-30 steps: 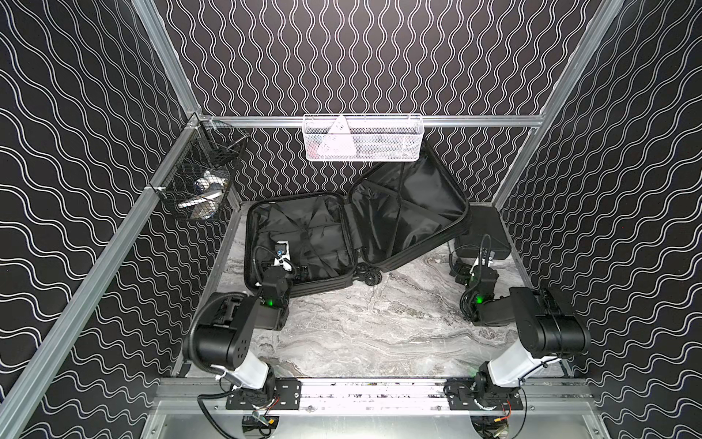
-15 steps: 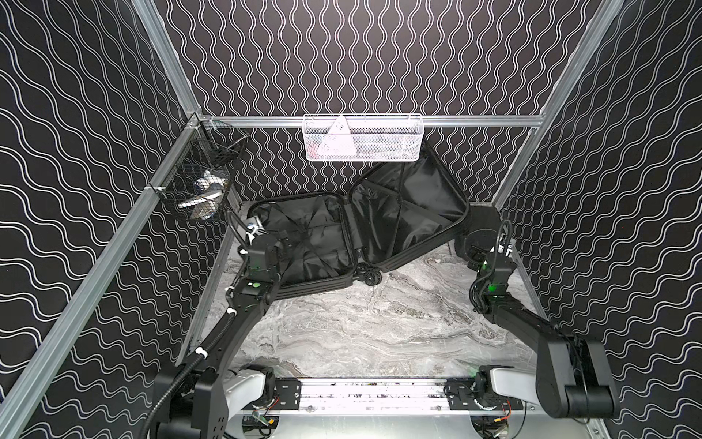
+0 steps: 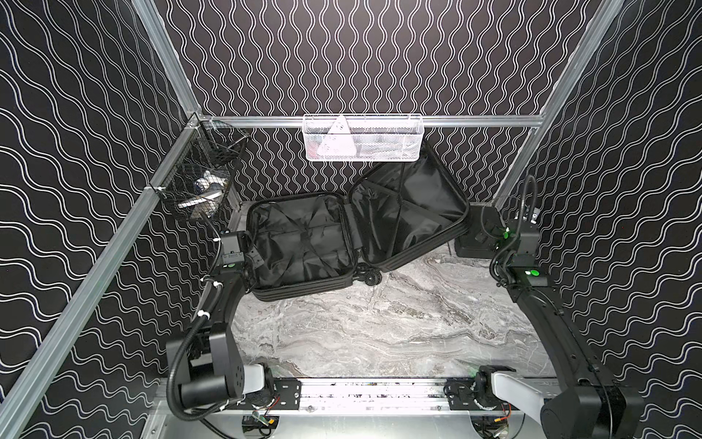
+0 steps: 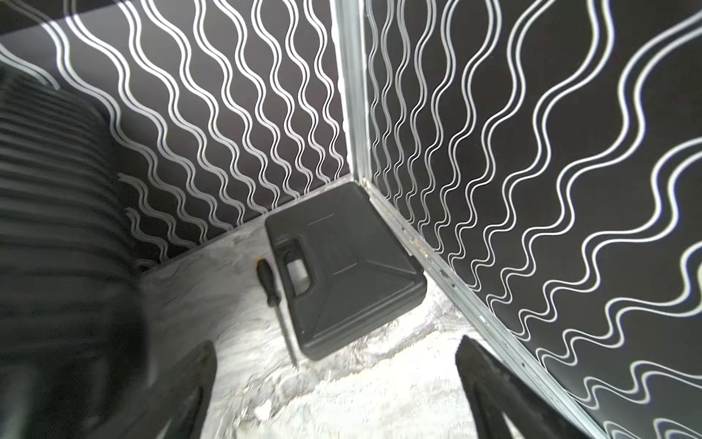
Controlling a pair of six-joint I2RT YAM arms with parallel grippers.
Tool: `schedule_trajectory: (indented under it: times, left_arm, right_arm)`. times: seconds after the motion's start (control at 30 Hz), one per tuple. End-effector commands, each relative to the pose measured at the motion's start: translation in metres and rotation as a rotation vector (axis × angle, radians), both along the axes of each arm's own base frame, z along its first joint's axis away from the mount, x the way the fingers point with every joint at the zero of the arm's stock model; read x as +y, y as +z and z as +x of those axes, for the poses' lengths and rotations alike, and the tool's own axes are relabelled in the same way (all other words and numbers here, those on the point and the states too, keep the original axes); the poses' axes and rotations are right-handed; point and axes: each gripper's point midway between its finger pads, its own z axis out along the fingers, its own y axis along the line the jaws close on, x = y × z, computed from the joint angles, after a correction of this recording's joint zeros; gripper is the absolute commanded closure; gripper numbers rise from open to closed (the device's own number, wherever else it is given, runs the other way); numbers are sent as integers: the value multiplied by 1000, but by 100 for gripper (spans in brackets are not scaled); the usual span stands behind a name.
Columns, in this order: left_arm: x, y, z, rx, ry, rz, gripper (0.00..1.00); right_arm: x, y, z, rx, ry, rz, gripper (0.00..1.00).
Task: Close the suitcase zippers
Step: Close the suitcase at the center of the board.
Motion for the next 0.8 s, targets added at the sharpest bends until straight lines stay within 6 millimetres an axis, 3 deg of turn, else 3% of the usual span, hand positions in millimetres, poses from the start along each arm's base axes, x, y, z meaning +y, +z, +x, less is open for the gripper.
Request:
schedule_trajectory:
  times: [0.0, 0.13, 0.17, 0.2, 0.4, 0.57, 0.7, 0.77]
  left_arm:
    - [1, -7, 0, 10, 18, -29, 39]
    - [17, -16, -6, 67, 88, 20, 47]
    - [19, -19, -6, 84, 88, 26, 52]
    - [19, -22, -5, 95, 89, 25, 56]
    - [17, -36, 3, 141, 61, 3, 86]
    - [16, -22, 4, 122, 44, 17, 98]
    - [15, -7, 4, 107, 21, 40, 100]
    - [14, 0, 3, 103, 11, 48, 100]
  right_arm:
    - [11, -7, -7, 100, 69, 12, 0]
    - [20, 7, -6, 103, 128, 16, 0]
    - [22, 4, -5, 117, 141, 21, 0]
    - [24, 18, -3, 94, 155, 21, 0]
    - [46, 50, 10, 85, 283, 51, 0]
    - [70, 65, 29, 85, 419, 88, 0]
    - [84, 73, 47, 94, 501, 103, 0]
    - [86, 68, 63, 130, 518, 93, 7]
